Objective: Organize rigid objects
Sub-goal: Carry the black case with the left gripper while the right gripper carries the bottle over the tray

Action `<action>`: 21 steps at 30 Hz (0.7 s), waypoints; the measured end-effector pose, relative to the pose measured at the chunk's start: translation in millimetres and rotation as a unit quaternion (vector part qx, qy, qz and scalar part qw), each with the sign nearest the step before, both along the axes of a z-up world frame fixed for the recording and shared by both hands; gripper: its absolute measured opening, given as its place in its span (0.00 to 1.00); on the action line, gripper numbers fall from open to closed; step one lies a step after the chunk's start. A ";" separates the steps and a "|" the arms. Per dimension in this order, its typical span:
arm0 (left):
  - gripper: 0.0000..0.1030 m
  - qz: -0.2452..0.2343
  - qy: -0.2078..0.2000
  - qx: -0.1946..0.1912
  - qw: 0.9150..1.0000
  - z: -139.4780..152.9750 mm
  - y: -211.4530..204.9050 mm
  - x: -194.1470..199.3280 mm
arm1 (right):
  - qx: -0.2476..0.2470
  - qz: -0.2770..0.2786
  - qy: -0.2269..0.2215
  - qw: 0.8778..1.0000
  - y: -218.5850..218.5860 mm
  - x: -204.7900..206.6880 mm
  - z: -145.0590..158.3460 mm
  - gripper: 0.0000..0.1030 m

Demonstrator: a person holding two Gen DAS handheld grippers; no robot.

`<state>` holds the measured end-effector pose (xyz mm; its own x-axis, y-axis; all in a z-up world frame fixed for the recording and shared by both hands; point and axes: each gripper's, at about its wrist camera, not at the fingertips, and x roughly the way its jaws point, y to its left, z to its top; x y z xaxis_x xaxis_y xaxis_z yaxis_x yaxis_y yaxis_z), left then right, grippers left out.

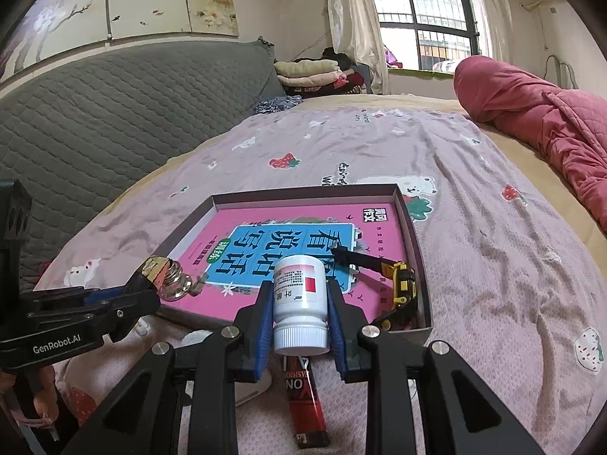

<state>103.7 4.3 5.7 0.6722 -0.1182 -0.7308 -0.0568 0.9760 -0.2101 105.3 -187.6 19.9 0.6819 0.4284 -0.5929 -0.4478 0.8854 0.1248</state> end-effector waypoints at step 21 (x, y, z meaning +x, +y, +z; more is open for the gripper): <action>0.22 0.005 0.000 0.000 1.000 -1.1 -3.3 23.8 | 0.007 -0.005 -0.009 1.000 -0.8 16.9 -0.8 0.26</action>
<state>127.4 1.0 4.6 0.6735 -0.1108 -0.7308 -0.0673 0.9754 -0.2099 122.2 -188.4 19.1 0.6961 0.4300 -0.5749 -0.4416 0.8878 0.1293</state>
